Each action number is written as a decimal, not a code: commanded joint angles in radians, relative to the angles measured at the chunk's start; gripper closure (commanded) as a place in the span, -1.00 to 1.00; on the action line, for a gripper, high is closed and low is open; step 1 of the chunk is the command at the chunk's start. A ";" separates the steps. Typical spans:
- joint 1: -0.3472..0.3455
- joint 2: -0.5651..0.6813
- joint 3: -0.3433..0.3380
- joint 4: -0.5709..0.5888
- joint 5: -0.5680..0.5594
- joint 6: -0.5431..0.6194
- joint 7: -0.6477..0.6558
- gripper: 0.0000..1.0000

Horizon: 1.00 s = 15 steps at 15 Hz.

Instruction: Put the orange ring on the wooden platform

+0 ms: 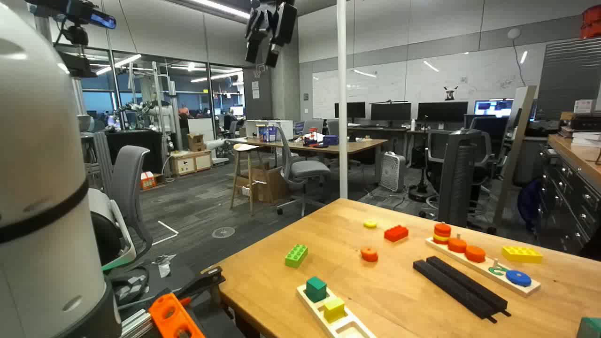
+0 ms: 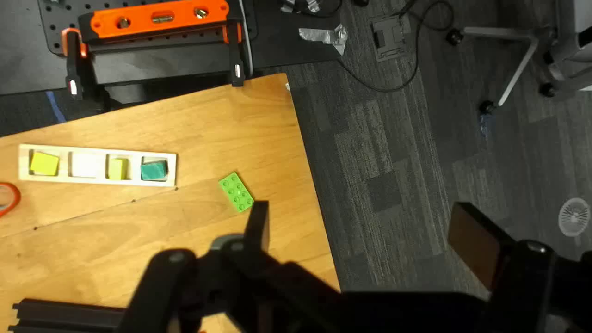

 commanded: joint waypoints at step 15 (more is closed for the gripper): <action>-0.059 0.198 0.038 -0.177 -0.203 0.354 0.009 -1.00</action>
